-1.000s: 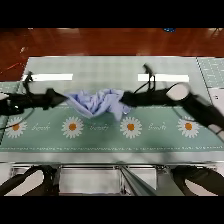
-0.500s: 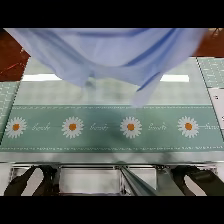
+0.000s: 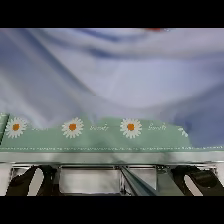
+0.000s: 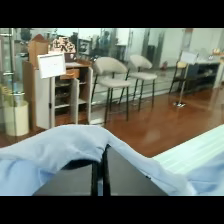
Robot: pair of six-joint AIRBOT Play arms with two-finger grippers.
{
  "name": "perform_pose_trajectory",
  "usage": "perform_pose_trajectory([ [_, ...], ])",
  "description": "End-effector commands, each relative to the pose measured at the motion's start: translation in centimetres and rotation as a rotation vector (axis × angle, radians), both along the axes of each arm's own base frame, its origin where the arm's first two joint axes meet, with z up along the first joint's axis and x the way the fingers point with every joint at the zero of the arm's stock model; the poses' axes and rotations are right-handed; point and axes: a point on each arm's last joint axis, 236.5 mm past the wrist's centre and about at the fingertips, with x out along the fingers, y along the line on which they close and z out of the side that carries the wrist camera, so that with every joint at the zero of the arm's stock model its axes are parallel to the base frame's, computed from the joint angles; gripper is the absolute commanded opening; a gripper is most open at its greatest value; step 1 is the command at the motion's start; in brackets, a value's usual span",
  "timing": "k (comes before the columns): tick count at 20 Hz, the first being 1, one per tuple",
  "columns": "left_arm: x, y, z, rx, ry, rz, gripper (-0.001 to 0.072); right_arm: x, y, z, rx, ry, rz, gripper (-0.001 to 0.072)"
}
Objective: Fold the shirts.
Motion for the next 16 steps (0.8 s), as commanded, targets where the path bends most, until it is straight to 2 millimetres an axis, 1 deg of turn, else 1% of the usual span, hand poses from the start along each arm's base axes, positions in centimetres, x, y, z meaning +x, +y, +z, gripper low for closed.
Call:
perform_pose_trajectory([
  [1, 0.4, 2.5, -2.9, 0.093, 0.090, 0.180, 0.0020, -0.8, -1.3, -3.9, -0.044, 0.140, -0.045, 0.0027],
  [2, 1.2, 2.9, -4.2, 0.097, 0.136, 0.184, 0.0020, -0.1, -1.3, -5.1, -0.044, 0.178, -0.052, 0.0027],
  [3, 2.4, 3.3, -5.7, 0.089, 0.188, 0.178, 0.0020, 1.1, -1.3, -6.5, -0.045, 0.218, -0.057, 0.0027],
  [5, 5.6, 4.3, -10.2, 0.056, 0.326, 0.166, 0.0020, 3.9, -1.0, -9.9, -0.027, 0.296, -0.068, 0.0027],
  [7, 9.3, 5.4, -16.3, 0.017, 0.504, 0.151, 0.0020, 7.4, -0.6, -15.1, -0.020, 0.421, -0.078, 0.0027],
  [8, 11.2, 6.1, -19.9, 0.000, 0.593, 0.147, 0.0020, 9.4, -0.2, -18.1, -0.021, 0.491, -0.077, 0.0026],
  [10, 15.0, 7.6, -26.1, -0.052, 0.724, 0.167, 0.0021, 13.6, 0.3, -23.6, -0.022, 0.599, -0.086, 0.0026],
  [11, 17.4, 8.6, -28.9, -0.094, 0.772, 0.197, 0.0020, 16.0, 0.4, -26.1, -0.021, 0.640, -0.096, 0.0026],
  [12, 19.8, 9.4, -31.3, -0.138, 0.805, 0.230, 0.0021, 18.5, 0.7, -27.8, -0.008, 0.663, -0.102, 0.0026],
  [14, 24.6, 10.6, -34.9, -0.168, 0.832, 0.293, 0.0020, 24.3, 1.5, -30.1, 0.048, 0.660, -0.087, 0.0026],
  [15, 26.9, 10.8, -36.9, -0.174, 0.852, 0.313, 0.0020, 27.1, 1.6, -31.5, 0.095, 0.674, -0.091, 0.0026],
  [16, 28.9, 10.5, -38.8, -0.173, 0.884, 0.314, 0.0021, 29.4, 1.7, -32.9, 0.133, 0.696, -0.092, 0.0027],
])
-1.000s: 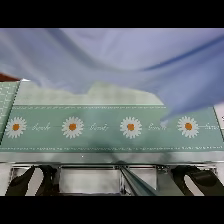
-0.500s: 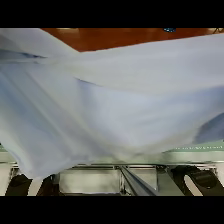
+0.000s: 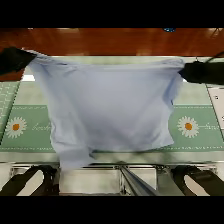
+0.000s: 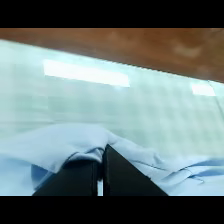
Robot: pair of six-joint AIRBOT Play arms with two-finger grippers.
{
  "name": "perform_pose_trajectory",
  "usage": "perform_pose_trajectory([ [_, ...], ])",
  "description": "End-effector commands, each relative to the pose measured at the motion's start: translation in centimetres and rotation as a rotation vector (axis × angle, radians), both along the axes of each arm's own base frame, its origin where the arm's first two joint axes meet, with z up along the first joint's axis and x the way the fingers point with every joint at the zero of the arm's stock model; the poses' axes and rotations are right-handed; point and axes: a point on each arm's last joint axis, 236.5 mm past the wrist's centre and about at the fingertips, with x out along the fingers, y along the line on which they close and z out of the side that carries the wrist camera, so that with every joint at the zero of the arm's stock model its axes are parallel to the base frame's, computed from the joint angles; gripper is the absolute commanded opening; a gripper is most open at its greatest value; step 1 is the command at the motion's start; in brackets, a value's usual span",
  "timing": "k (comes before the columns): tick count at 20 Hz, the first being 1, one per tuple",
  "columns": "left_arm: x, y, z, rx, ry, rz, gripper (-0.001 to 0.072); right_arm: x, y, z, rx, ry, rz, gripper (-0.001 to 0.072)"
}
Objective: Fold the shirts.
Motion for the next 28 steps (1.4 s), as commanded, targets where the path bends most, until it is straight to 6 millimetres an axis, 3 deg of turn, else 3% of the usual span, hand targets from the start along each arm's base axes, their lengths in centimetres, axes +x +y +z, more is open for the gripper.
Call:
perform_pose_trajectory([
  [1, 7.0, 0.4, -8.0, -0.004, 0.102, 0.057, 0.0021, 9.0, 0.5, -6.0, 0.124, 0.042, -0.043, 0.0027],
  [5, 11.2, -3.1, -13.9, -0.061, 0.248, -0.008, 0.0046, 14.8, 1.3, -11.0, 0.274, 0.139, -0.073, 0.0034],
  [6, 11.6, -3.8, -14.7, -0.077, 0.277, -0.023, 0.0182, 15.9, 1.3, -11.5, 0.323, 0.147, -0.094, 0.0139],
  [7, 11.7, -4.3, -15.3, -0.093, 0.309, -0.045, 0.0396, 16.6, 0.9, -11.7, 0.367, 0.152, -0.119, 0.0306],
  [8, 11.6, -4.0, -15.5, -0.081, 0.329, -0.070, 0.0508, 17.1, 0.1, -11.2, 0.401, 0.148, -0.141, 0.0419],
  [10, 10.7, -0.6, -15.0, -0.032, 0.386, -0.070, 0.0508, 16.7, -2.7, -9.7, 0.390, 0.139, -0.130, 0.0411],
  [13, 7.1, 7.5, -14.4, -0.032, 0.541, 0.039, 0.0508, 11.9, -8.4, -7.3, 0.300, 0.193, -0.055, 0.0411],
  [15, 3.7, 11.2, -14.2, -0.037, 0.594, 0.065, 0.0508, 7.2, -12.7, -7.6, 0.201, 0.297, -0.085, 0.0411],
  [17, -0.8, 12.2, -16.6, -0.087, 0.692, 0.083, 0.0508, 2.6, -17.1, -9.2, 0.089, 0.392, -0.202, 0.0411],
  [19, -5.9, 10.9, -20.6, -0.148, 0.805, 0.079, 0.0508, -1.6, -19.2, -11.8, 0.078, 0.431, -0.324, 0.0411],
  [21, -10.3, 9.0, -24.3, -0.200, 0.903, 0.062, 0.0508, -5.5, -18.0, -15.6, 0.151, 0.460, -0.396, 0.0411],
  [23, -13.4, 7.1, -26.9, -0.240, 0.978, 0.027, 0.0507, -9.0, -15.4, -18.8, 0.221, 0.490, -0.389, 0.0411],
  [25, -14.5, 5.9, -28.2, -0.291, 1.006, 0.043, 0.0507, -11.5, -12.7, -20.7, 0.272, 0.512, -0.353, 0.0411],
  [28, -15.1, 4.8, -28.8, -0.330, 1.024, 0.042, 0.0507, -13.1, -10.4, -21.3, 0.313, 0.510, -0.316, 0.0411],
])
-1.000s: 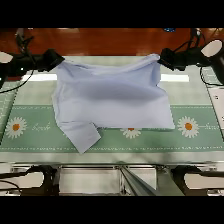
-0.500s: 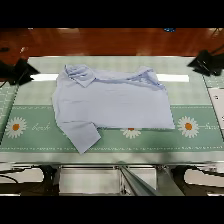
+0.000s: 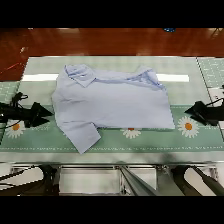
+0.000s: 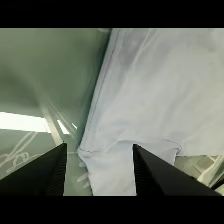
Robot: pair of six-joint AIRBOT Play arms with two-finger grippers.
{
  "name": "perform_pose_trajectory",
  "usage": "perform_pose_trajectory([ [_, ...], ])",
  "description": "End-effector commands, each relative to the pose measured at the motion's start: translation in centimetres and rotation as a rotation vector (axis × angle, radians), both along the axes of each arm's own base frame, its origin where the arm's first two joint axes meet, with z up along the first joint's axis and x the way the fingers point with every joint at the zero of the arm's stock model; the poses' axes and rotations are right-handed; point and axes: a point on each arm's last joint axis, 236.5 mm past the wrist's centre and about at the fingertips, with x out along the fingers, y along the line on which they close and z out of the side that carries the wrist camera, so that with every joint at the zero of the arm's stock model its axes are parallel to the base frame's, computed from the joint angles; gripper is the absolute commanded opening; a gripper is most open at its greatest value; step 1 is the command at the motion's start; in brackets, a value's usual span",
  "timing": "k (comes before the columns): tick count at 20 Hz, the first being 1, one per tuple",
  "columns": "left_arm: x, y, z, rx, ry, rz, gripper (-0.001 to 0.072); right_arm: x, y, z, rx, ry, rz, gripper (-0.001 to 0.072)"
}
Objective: Fold the shirts.
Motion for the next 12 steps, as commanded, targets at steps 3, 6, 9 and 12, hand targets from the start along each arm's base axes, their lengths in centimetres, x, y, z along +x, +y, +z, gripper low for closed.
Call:
perform_pose_trajectory([
  [3, -1.3, -2.4, -1.2, -0.042, 0.031, -0.014, 0.0507, -2.5, 2.6, -1.6, 0.053, -0.010, 0.014, 0.0411],
  [6, -1.4, -4.6, -1.7, -0.037, 0.047, -0.079, 0.0508, -2.1, 2.7, -1.3, 0.066, -0.028, 0.001, 0.0411],
  [9, -0.2, -5.9, -2.7, 0.019, 0.035, -0.087, 0.0506, -1.4, 3.0, -0.9, 0.087, -0.052, -0.017, 0.0411],
  [12, 0.1, -6.4, -2.9, 0.029, 0.049, -0.068, 0.0020, -1.7, 1.3, -1.7, 0.005, -0.041, -0.018, 0.0412],
])
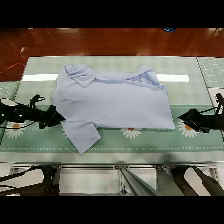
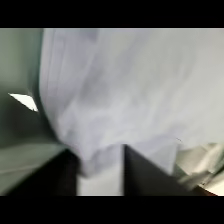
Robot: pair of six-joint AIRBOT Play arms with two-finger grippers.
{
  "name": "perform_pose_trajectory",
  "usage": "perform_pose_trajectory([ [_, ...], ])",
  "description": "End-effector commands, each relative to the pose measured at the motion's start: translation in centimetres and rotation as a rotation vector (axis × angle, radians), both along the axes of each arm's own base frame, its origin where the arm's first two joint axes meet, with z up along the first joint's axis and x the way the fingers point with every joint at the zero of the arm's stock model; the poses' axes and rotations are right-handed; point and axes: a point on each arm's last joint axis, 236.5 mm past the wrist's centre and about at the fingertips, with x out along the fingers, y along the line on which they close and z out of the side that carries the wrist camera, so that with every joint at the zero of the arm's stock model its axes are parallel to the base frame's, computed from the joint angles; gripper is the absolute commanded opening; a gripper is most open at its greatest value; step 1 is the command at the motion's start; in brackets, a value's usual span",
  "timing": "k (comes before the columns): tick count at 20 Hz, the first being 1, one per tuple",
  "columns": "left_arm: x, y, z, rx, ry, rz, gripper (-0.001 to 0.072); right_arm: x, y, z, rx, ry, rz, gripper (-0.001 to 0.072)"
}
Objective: Fold the shirts.
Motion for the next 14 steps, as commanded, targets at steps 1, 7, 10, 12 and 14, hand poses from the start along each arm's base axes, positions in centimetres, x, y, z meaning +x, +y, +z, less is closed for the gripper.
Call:
perform_pose_trajectory([
  [1, 0.4, -0.8, -0.3, 0.016, 0.006, 0.012, 0.0020, -0.6, -2.5, -1.2, -0.103, 0.042, -0.044, 0.0411],
  [7, 0.3, -0.9, -0.2, 0.011, 0.004, -0.003, 0.0020, -2.9, -1.3, -4.6, -0.019, 0.179, -0.094, 0.0412],
  [10, 0.3, -0.9, -0.2, 0.012, -0.001, -0.008, 0.0020, -1.5, 1.2, -4.6, 0.109, 0.141, -0.052, 0.0412],
  [12, 0.2, -1.0, -0.2, 0.010, 0.001, -0.013, 0.0020, -1.2, 1.9, -5.3, 0.161, 0.156, -0.050, 0.0414],
  [14, 0.2, -1.0, -0.2, 0.010, 0.001, -0.013, 0.0020, -1.1, 2.9, -6.2, 0.206, 0.180, -0.037, 0.0413],
])
